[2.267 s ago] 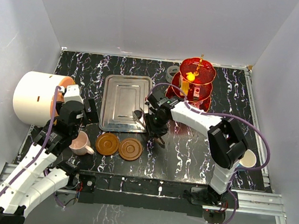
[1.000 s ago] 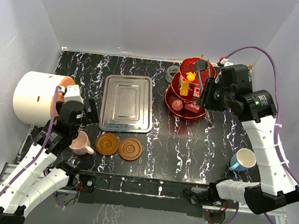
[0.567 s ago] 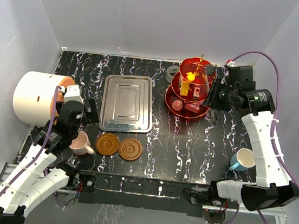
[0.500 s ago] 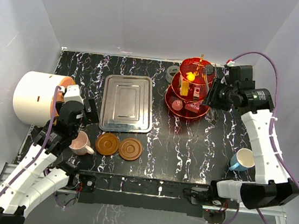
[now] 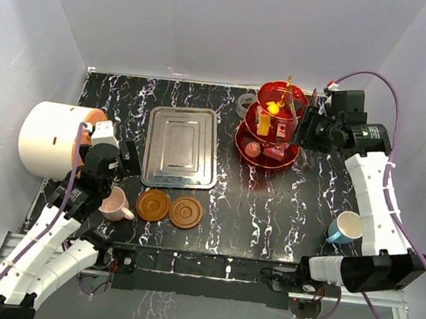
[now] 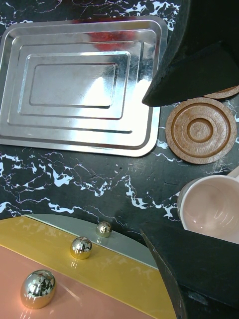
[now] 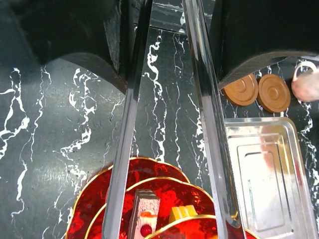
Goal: Serve the afternoon tea
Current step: Place the desert on the desert table.
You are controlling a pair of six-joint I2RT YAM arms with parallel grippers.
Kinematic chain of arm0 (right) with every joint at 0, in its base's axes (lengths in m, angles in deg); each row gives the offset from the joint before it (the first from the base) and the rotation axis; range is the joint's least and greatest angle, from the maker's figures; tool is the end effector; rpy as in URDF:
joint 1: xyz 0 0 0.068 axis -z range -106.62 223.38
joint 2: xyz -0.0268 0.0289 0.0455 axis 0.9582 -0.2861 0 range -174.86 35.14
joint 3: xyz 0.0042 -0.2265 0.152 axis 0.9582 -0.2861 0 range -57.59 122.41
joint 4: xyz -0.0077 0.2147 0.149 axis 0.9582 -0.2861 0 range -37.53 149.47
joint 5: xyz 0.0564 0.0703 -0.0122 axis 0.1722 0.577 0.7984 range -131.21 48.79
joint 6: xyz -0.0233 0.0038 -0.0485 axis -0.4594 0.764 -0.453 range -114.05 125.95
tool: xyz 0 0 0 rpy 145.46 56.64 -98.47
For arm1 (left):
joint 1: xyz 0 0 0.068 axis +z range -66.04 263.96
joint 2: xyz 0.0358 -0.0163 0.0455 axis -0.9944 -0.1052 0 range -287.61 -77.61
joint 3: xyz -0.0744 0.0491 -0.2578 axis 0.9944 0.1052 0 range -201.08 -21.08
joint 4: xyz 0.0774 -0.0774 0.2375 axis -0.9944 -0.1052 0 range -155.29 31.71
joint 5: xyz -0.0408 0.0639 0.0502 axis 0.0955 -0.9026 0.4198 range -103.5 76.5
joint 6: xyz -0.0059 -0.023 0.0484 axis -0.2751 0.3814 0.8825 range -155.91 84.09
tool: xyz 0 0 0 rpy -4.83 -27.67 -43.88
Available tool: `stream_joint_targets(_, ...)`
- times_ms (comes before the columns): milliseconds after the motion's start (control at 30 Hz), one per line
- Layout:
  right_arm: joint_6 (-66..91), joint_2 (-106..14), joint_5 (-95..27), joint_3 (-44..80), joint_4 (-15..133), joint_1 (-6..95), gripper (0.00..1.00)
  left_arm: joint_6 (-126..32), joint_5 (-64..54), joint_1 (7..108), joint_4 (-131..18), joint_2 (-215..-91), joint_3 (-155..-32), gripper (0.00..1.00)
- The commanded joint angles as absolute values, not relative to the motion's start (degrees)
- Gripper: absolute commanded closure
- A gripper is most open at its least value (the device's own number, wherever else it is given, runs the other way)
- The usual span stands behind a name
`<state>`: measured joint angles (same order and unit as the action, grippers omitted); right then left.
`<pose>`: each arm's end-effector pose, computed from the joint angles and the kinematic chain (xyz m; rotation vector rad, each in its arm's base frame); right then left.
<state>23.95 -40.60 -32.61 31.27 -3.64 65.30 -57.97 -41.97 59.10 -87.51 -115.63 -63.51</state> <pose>0.2470 0.0404 0.3998 0.1461 2.4637 0.3833 0.1408 -0.0465 0.3105 -0.2650 1.9306 -0.0421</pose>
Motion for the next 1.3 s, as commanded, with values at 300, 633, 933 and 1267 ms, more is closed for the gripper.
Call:
stream_joint_targets(300,26.1,-31.6,-13.2,34.4,7.1,64.5,0.62,-57.3,-42.1,59.1,-87.4,-115.4,-64.3,0.01)
stream_joint_targets(633,29.8,-45.9,-29.8,32.0,15.8,33.8,0.60,-57.6,-43.9,59.1,-87.8,-114.7,-64.6,0.01)
stream_joint_targets(933,33.0,-69.1,-30.5,30.5,30.6,29.4,0.59,-57.8,-45.5,59.1,-86.9,-110.6,-63.7,0.01)
stream_joint_targets(1267,34.1,-84.0,-31.1,37.3,32.2,28.6,0.57,-57.8,-46.1,59.1,-86.6,-110.4,-63.7,0.01)
